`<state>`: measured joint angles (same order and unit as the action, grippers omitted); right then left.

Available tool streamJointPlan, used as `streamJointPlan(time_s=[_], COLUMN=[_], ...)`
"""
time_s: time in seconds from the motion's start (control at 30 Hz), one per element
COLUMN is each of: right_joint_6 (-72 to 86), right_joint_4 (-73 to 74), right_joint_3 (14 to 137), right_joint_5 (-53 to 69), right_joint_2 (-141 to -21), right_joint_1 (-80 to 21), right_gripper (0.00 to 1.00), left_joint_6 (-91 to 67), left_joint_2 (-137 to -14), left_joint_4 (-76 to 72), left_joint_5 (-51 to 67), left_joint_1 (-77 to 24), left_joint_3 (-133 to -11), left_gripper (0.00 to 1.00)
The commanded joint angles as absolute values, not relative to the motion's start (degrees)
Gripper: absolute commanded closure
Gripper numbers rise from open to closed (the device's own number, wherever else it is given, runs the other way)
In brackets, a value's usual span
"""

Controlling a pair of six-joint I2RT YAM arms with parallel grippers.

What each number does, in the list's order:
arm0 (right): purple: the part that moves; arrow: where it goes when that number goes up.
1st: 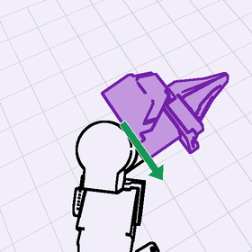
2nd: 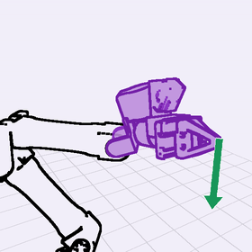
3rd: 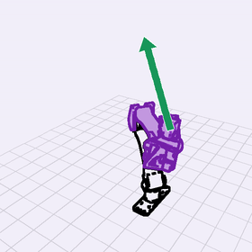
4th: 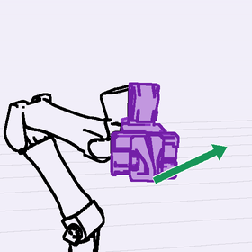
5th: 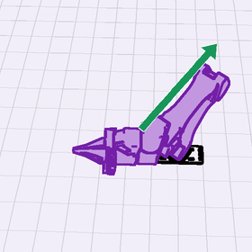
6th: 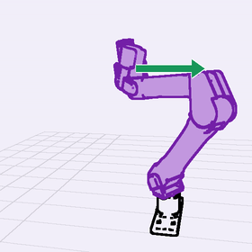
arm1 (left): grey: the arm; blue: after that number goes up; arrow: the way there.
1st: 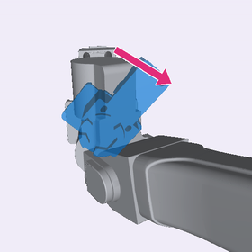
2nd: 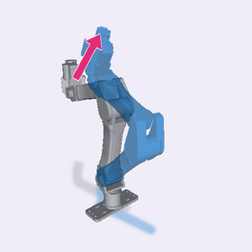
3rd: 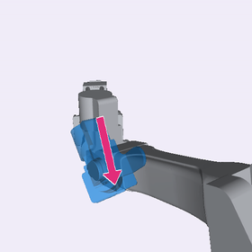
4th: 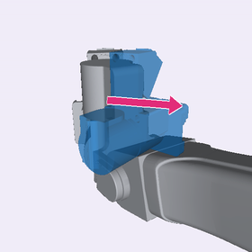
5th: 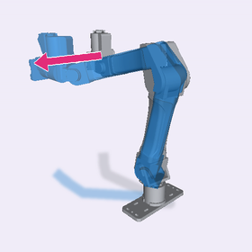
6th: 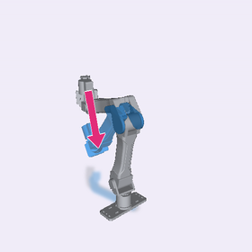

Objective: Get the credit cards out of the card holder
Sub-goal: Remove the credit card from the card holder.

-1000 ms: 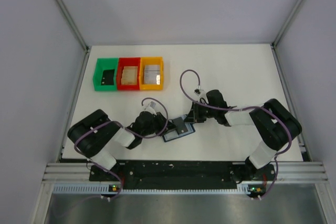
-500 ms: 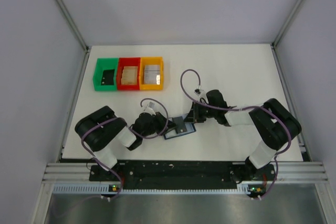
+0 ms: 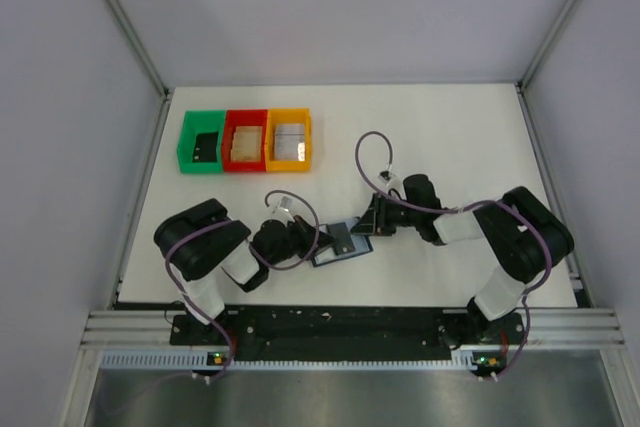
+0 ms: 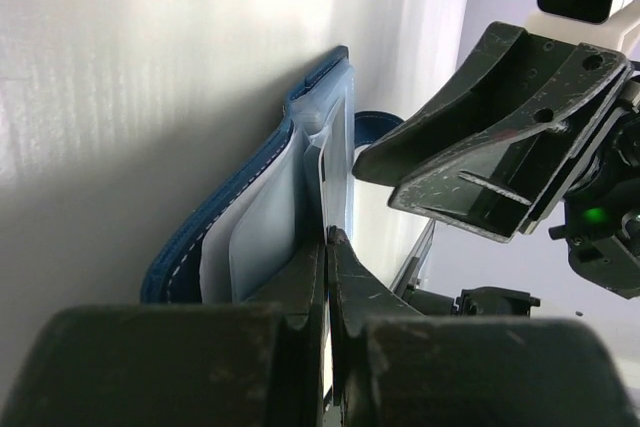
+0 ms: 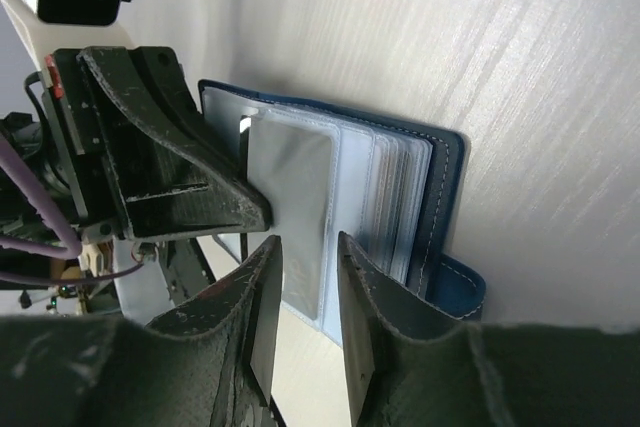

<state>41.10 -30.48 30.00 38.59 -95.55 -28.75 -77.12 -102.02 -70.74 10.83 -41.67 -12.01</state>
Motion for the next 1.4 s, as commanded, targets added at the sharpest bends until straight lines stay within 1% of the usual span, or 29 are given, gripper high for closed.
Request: streamJointPlan(time_s=[0.0,0.17,0.47,0.87,1.0,1.07,1.1,1.17,1.27,1.37], right_joint_6=[42.27,42.63,41.40,43.50,45.35,45.70,45.53,45.09,42.11,41.48], right_joint_4=[-35.24,-36.65,-34.80,-39.63,-43.23,-44.03,-43.95,-43.16,-37.20,-36.21], right_joint_3=[29.27,29.44,29.88,29.36,29.09,29.09,29.09,29.18,29.44,29.27], right_joint_5=[41.92,43.94,43.33,47.10,48.86,49.04,48.96,48.35,44.14,43.51], right_joint_2=[-95.80,-96.24,-96.94,-97.99,-99.31,-99.75,-99.76,-99.67,-98.88,-98.17], right_joint_1=[-27.95,-27.95,-27.95,-27.95,-27.95,-27.95,-27.95,-27.95,-27.86,-27.69], right_gripper=[0.69,0.68,0.67,0.66,0.68,0.72,0.75,0.78,0.77,0.73], left_joint_6=[-78.31,-78.66,-75.41,-74.27,-74.00,-74.18,-74.18,-74.27,-73.74,-73.48], left_joint_2=[-103.88,-105.55,-99.32,-97.47,-96.86,-96.77,-96.77,-96.77,-95.89,-95.10], left_joint_4=[-89.63,-95.62,-95.27,-95.62,-95.62,-95.62,-95.62,-95.62,-95.71,-95.63], left_joint_5=[10.99,12.22,12.92,15.12,15.47,16.08,16.26,16.43,15.91,15.56], left_joint_1=[-41.22,-41.13,-41.13,-41.13,-41.13,-41.13,-41.13,-41.13,-41.22,-41.13], left_joint_3=[-10.28,-10.63,-11.25,-12.83,-13.36,-13.62,-13.80,-13.71,-13.27,-12.57], left_gripper=[1.00,1.00,1.00,1.00,1.00,1.00,1.00,1.00,1.00,1.00])
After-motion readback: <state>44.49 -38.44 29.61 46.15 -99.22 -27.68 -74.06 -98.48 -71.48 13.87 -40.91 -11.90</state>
